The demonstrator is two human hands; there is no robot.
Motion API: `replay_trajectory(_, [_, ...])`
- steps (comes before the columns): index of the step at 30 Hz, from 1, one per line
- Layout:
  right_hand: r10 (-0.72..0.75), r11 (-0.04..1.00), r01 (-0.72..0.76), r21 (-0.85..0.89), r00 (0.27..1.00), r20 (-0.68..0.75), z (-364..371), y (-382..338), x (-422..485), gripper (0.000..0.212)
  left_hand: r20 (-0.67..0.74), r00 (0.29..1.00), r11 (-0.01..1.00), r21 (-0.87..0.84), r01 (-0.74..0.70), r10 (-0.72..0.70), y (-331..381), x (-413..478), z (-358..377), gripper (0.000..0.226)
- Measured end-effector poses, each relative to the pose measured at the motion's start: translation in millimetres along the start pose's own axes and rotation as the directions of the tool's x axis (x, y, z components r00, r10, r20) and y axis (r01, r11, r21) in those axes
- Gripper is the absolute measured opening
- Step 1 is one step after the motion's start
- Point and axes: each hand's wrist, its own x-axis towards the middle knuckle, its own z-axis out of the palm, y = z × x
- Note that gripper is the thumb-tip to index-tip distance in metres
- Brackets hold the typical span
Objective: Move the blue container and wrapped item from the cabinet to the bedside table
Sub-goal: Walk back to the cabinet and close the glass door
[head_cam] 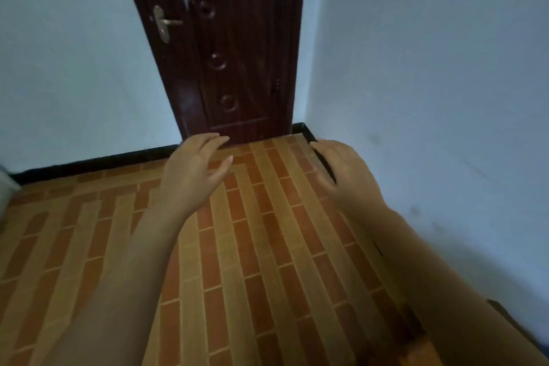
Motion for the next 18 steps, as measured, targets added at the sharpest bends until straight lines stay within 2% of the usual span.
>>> replay_trajectory(4, [-0.106, 0.994, 0.105, 0.017, 0.992, 0.065, 39, -19, 51, 0.051, -0.072, 0.984, 0.984, 0.064, 0.166, -0.161, -37, 0, -14, 0.040])
replay_trajectory(9, [-0.254, 0.963, 0.243, 0.118, 0.963, 0.089, 75, -41, 118, 0.042, -0.188, 0.917, 0.928, 0.054, 0.368, -0.353, -70, -4, -26, 0.037])
replay_trajectory(13, [-0.427, 0.896, 0.394, 0.202, 0.890, 0.159, 107, -55, 165, 0.041, -0.283, 0.837, 0.853, 0.103, 0.512, -0.469, -89, -9, -33, 0.039])
replay_trajectory(18, [-0.617, 0.775, 0.551, 0.310, 0.766, 0.181, 140, -76, 216, 0.040, -0.403, 0.686, 0.689, 0.164, 0.706, -0.606, -93, -16, -46, 0.038])
